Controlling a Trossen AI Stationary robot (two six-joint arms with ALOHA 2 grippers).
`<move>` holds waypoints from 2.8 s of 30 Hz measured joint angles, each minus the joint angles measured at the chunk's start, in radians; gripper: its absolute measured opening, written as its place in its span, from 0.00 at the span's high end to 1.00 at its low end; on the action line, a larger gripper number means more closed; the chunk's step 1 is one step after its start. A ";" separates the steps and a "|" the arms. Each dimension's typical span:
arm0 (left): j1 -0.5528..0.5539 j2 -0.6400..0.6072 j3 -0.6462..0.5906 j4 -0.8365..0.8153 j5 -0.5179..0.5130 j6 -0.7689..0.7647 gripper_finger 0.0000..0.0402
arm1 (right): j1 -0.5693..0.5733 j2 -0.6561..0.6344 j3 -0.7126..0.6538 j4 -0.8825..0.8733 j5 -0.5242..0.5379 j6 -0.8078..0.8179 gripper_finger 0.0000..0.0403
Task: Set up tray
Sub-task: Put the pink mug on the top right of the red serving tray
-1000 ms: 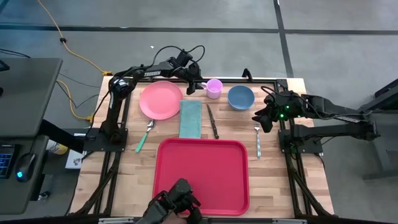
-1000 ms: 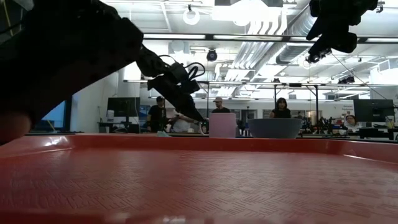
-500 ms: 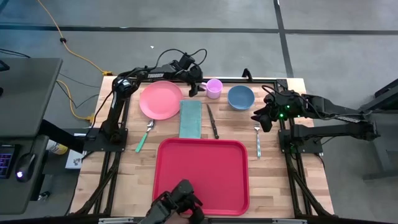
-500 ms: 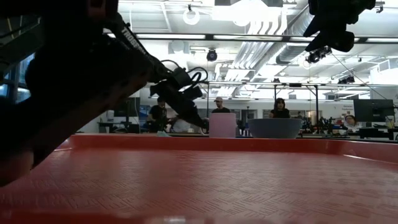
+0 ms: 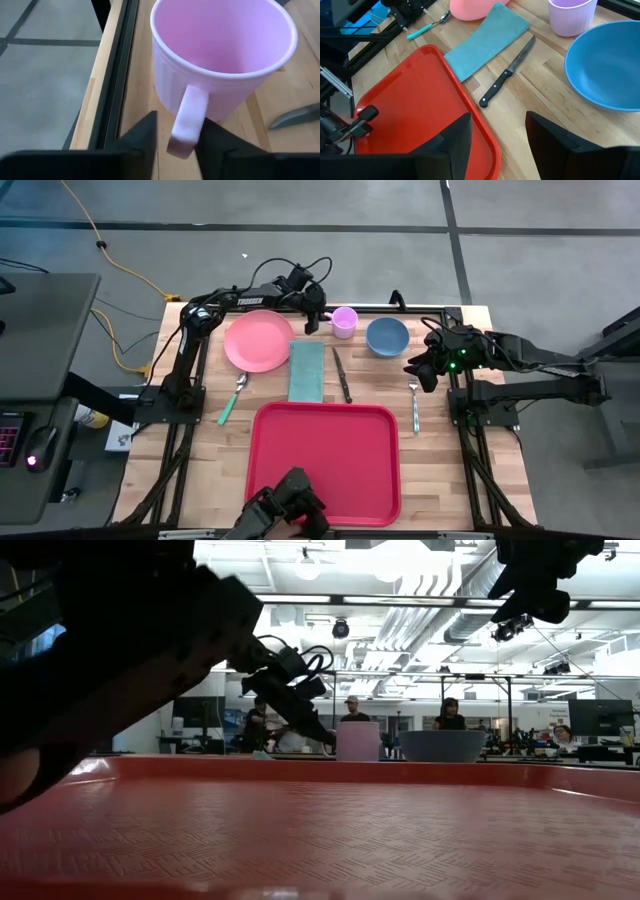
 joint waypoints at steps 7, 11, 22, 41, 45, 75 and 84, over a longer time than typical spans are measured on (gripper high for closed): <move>0.000 0.000 0.000 0.002 0.000 0.013 0.86 | 0.000 0.000 0.000 0.000 0.001 0.002 0.59; 0.000 0.000 0.000 0.001 0.000 0.030 0.86 | 0.000 0.000 0.000 0.000 0.001 0.002 0.59; 0.000 -0.017 0.000 0.008 -0.018 0.034 0.86 | 0.000 0.000 0.000 0.000 0.005 0.000 0.59; -0.063 -0.340 0.001 -0.203 -0.050 0.012 0.86 | 0.000 0.000 0.000 0.000 0.017 -0.030 0.59; -0.110 -0.428 0.000 -0.297 -0.070 0.013 0.86 | 0.000 0.000 0.000 0.000 0.017 -0.035 0.59; -0.873 -0.549 0.001 -0.491 -1.138 -0.777 0.86 | 0.000 0.000 0.000 0.006 0.016 -0.134 0.59; -0.994 -0.403 0.000 -0.395 -1.198 -0.917 0.86 | 0.000 -0.002 0.000 0.008 -0.057 -0.132 0.59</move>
